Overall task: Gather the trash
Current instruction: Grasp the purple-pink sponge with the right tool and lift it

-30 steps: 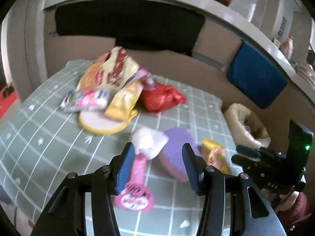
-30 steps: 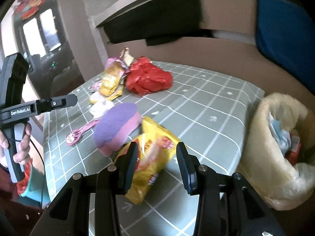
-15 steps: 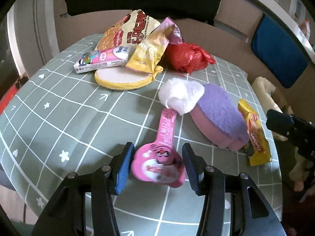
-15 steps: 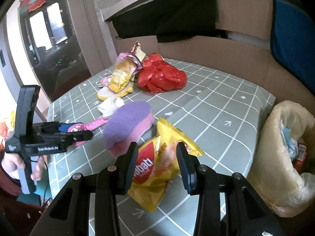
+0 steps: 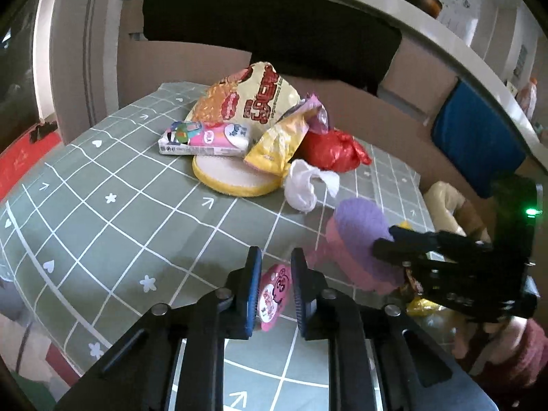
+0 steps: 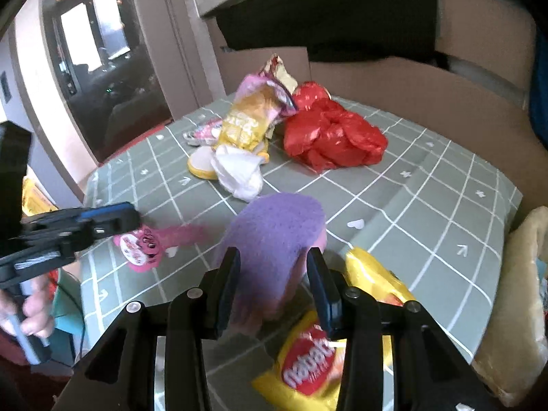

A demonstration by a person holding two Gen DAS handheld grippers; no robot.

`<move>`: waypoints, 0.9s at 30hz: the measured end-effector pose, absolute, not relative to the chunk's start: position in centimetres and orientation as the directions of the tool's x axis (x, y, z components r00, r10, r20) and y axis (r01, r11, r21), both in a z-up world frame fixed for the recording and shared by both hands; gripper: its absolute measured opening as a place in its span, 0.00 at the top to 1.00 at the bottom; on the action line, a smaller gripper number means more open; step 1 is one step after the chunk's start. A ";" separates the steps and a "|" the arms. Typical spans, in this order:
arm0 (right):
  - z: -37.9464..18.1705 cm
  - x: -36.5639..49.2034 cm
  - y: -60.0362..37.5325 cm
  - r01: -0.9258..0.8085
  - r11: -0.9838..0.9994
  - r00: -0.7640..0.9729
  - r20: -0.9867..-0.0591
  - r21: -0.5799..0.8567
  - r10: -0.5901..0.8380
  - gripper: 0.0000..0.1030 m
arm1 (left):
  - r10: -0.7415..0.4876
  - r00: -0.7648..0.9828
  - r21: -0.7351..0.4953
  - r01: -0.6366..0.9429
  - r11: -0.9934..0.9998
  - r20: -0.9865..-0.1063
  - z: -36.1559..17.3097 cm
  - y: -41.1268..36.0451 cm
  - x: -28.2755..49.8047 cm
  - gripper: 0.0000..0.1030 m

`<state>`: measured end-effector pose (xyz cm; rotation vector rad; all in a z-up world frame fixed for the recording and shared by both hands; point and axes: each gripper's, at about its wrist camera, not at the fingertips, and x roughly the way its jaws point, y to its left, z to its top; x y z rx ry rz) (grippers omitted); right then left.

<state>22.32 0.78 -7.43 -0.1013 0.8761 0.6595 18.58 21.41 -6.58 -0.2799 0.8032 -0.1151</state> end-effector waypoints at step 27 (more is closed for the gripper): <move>-6.9 24.5 1.0 -0.610 0.752 0.403 -0.718 0.251 0.567 0.78 | -0.248 0.699 -0.326 0.022 0.945 -0.671 -6.6 22.2 18.4 0.70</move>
